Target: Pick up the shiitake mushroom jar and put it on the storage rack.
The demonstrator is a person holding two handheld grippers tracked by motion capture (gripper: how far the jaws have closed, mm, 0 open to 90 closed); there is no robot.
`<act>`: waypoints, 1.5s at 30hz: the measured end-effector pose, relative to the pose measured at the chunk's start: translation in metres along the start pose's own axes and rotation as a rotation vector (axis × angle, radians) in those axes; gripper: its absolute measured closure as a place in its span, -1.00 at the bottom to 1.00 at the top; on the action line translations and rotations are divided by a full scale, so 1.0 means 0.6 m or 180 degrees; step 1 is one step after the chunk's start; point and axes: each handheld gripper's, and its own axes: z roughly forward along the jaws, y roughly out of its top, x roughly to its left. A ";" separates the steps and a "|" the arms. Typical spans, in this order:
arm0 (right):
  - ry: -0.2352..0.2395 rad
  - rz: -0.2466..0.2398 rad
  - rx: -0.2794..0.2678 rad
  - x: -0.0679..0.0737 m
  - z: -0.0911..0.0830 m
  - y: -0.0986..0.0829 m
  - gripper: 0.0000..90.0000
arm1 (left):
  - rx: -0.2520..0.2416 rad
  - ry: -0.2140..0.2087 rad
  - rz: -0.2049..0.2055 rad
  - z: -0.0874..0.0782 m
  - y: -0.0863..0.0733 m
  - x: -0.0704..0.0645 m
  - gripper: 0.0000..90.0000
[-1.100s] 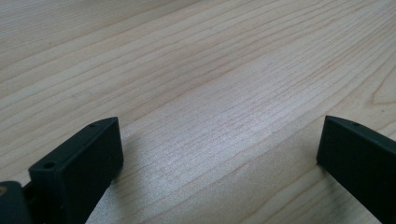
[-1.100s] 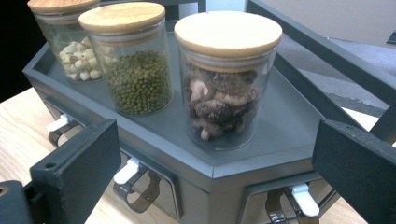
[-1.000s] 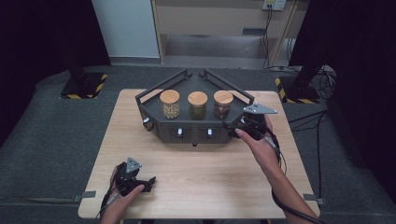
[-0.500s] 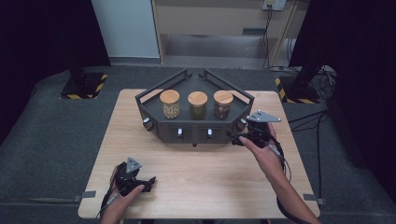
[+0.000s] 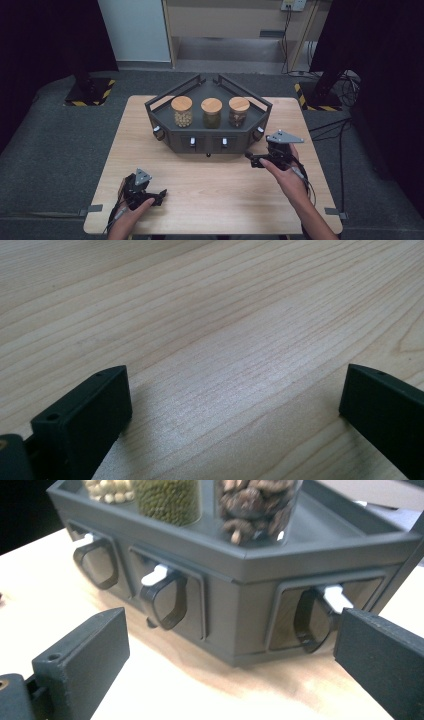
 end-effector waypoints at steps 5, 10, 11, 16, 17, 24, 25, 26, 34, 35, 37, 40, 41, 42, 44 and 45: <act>0.0017 -0.0004 0.0030 0.002 -0.007 -0.014 -0.97 | 0.0000 0.0000 0.0000 0.000 0.000 0.000 -1.00; 0.0036 -0.0011 0.0066 0.006 -0.011 -0.027 -0.96 | 0.0000 0.0001 0.0000 0.000 0.000 0.000 -1.00; 0.0044 -0.0008 0.0073 0.006 -0.012 -0.028 -0.96 | 0.0000 0.0001 -0.0001 0.000 0.000 0.000 -1.00; 0.0067 -0.0006 0.0110 0.010 -0.013 -0.041 -0.96 | 0.0000 0.0002 -0.0002 0.000 0.000 0.000 -1.00; 0.0084 0.0008 0.0127 0.011 -0.013 -0.046 -0.96 | 0.0000 0.0002 -0.0002 0.000 0.000 0.000 -1.00; 0.0156 0.0035 0.0219 0.020 -0.011 -0.070 -0.96 | 0.0000 0.0003 -0.0003 0.000 0.000 0.000 -1.00; 0.0169 0.0037 0.0247 0.021 -0.009 -0.074 -0.96 | 0.0000 0.0003 -0.0003 0.000 0.000 0.000 -1.00; 0.0177 0.0043 0.0275 0.023 -0.006 -0.078 -0.96 | 0.0000 0.0003 -0.0003 0.000 0.000 0.000 -1.00; 0.0224 0.0032 0.0493 0.033 0.011 -0.098 -0.96 | -0.0002 0.0012 -0.0011 0.000 0.000 -0.002 -1.00; 0.0227 0.0025 0.0517 0.035 0.012 -0.100 -0.96 | -0.0002 0.0014 -0.0013 0.000 0.000 -0.002 -1.00; 0.0224 -0.0002 0.0555 0.038 0.015 -0.105 -0.96 | -0.0002 0.0015 -0.0014 0.000 0.000 -0.002 -1.00; 0.0228 0.0020 0.0602 0.039 0.018 -0.111 -0.94 | -0.0002 0.0017 -0.0015 0.000 -0.001 -0.003 -1.00; 0.0231 0.0009 0.0623 0.039 0.020 -0.112 -0.94 | -0.0003 0.0017 -0.0016 0.000 -0.001 -0.003 -1.00; 0.0229 -0.0006 0.0659 0.041 0.022 -0.113 -0.94 | -0.0002 0.0017 -0.0016 0.000 -0.001 -0.003 -1.00; 0.0226 -0.0056 0.0718 0.044 0.027 -0.116 -0.94 | -0.0002 0.0017 -0.0015 0.000 -0.001 -0.003 -1.00; 0.0219 -0.0073 0.0743 0.047 0.029 -0.117 -0.94 | -0.0002 0.0017 -0.0016 0.000 -0.001 -0.003 -1.00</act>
